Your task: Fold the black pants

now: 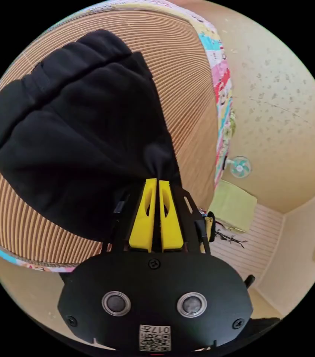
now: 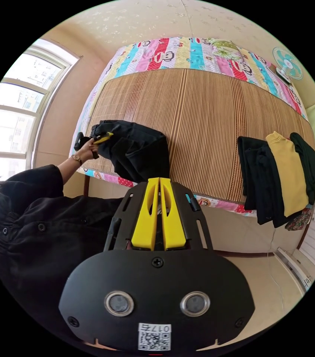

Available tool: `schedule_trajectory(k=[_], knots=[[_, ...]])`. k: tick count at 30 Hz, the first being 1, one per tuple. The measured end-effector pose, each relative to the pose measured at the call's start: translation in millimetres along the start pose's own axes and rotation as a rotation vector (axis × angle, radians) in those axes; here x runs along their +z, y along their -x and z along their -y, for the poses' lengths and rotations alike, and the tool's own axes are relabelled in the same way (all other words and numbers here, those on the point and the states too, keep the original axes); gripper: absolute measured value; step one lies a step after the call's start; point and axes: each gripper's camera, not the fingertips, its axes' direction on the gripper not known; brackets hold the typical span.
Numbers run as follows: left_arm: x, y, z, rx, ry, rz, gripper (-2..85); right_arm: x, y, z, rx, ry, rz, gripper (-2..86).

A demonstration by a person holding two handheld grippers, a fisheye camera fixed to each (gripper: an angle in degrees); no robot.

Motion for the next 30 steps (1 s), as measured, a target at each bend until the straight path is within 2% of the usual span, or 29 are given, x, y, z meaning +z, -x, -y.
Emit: schedule_trajectory(k=[1, 3, 4, 6, 11, 13, 15, 16, 17, 18, 21, 25, 27, 30], knots=[[-7, -3, -7, 0.069, 0.008, -0.037, -0.4, 0, -14, -4, 0.007, -0.012, 0.014, 0.4], [-42, -27, -45, 0.354, 0.051, -0.171, -0.8, -1, -37, -7, 0.026, -0.035, 0.046, 0.5], [-52, -34, -55, 0.407, 0.058, -0.211, -0.8, -4, -51, -7, 0.023, -0.06, 0.101, 0.5], [-91, -66, -94, 0.578, 0.047, -0.364, -0.9, -13, -67, -5, -0.033, -0.128, 0.224, 0.7], [-148, -165, -142, 0.958, 0.022, -0.597, -1.0, -38, -87, 39, -0.25, -0.227, 0.501, 2.6], [-166, -203, -150, 1.115, 0.0, -0.783, -0.9, -45, -86, 56, -0.329, -0.256, 0.589, 4.1], [-186, -248, -154, 1.283, 0.009, -1.09, -1.0, -53, -84, 70, -0.407, -0.289, 0.683, 5.6], [-189, -258, -154, 1.309, 0.013, -1.164, -1.0, -56, -84, 79, -0.444, -0.305, 0.744, 6.3], [-194, -277, -154, 1.336, 0.028, -1.315, -1.0, -58, -85, 87, -0.476, -0.315, 0.804, 7.0], [-194, -297, -156, 1.352, 0.078, -1.46, -0.9, -59, -86, 90, -0.491, -0.318, 0.832, 7.4], [-184, -348, -175, 1.361, 0.245, -1.712, -0.9, -59, -95, 102, -0.54, -0.332, 0.94, 9.6], [-173, -392, -214, 1.349, 0.44, -1.958, -0.9, -42, -119, 109, -0.542, -0.302, 1.018, 13.9], [-162, -417, -243, 1.303, 0.592, -2.092, -0.9, -30, -136, 112, -0.512, -0.287, 1.069, 16.1], [-143, -437, -278, 1.209, 0.757, -2.183, -0.8, -3, -169, 123, -0.457, -0.225, 1.203, 22.5]])
